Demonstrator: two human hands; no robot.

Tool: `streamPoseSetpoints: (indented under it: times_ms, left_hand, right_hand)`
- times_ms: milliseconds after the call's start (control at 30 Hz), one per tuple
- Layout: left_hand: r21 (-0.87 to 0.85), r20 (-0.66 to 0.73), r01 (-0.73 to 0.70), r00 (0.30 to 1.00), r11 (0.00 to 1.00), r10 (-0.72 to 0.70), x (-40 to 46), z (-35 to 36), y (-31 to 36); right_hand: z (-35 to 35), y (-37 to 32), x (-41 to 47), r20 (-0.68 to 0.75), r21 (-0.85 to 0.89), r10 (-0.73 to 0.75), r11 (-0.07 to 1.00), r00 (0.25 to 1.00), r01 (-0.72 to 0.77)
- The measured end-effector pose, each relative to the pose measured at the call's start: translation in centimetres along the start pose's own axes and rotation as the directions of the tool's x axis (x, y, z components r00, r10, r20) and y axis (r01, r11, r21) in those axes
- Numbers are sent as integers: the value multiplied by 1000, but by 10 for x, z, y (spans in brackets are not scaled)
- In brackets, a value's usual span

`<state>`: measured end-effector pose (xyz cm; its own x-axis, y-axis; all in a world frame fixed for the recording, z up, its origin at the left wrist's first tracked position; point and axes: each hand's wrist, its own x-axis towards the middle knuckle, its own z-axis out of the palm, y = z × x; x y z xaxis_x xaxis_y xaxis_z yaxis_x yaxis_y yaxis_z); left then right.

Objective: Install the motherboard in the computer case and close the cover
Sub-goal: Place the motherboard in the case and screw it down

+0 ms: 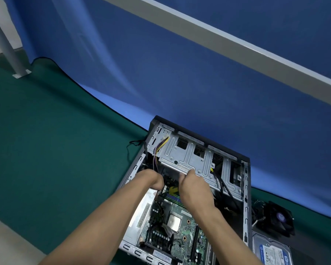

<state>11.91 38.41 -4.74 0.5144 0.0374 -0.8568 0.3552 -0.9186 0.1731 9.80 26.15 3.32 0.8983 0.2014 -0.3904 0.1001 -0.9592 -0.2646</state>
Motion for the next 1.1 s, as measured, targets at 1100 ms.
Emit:
streamPoseSetpoints:
  times_ms: [1100]
  left_hand:
    - [18,-29,-25,999,1000,26,-4,-2,0]
  right_hand:
    - [-2,-7,-5,122,124,38,991,992,-53]
